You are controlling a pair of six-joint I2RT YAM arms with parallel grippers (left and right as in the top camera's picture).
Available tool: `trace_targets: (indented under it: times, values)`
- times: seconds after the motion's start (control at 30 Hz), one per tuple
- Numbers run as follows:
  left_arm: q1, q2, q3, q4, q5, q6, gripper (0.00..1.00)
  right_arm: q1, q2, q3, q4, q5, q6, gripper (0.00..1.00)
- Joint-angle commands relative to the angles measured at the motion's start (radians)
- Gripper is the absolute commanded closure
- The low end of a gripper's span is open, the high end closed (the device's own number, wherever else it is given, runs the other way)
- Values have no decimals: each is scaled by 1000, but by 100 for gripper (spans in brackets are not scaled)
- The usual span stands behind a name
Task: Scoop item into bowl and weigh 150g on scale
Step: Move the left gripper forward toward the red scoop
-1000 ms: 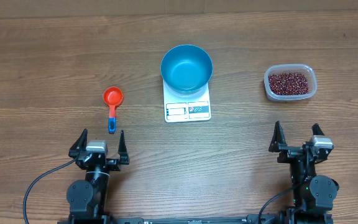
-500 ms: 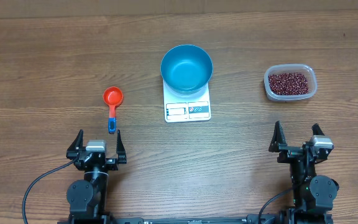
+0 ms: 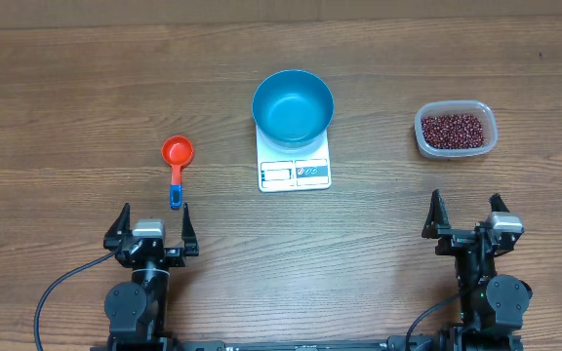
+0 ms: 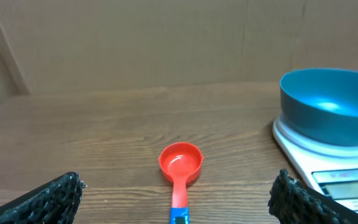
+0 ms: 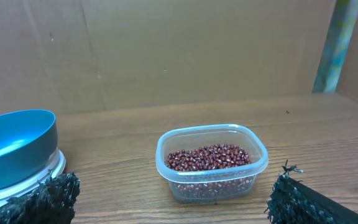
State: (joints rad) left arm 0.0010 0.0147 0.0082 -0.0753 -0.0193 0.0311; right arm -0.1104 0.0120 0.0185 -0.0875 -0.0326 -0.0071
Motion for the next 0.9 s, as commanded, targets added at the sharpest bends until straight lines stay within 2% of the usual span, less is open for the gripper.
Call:
trace_targets:
  times: [0.0, 0.17, 0.43, 0.57, 0.87]
  values:
    - [5, -10, -3, 4, -3, -93, 1, 4, -10, -11, 3, 13, 4, 0]
    - [5, -10, 36, -42, 79, -101, 0, 4, -10, -11, 3, 13, 4, 0]
    - [5, -4, 224, -294, 41, -105, 0, 4, -10, -11, 3, 13, 4, 0]
    - [5, 18, 307, -374, 42, -106, 0, 4, -10, -11, 3, 13, 4, 0]
    - [5, 191, 509, -521, 54, -110, 1, 4, -10, -11, 3, 13, 4, 0]
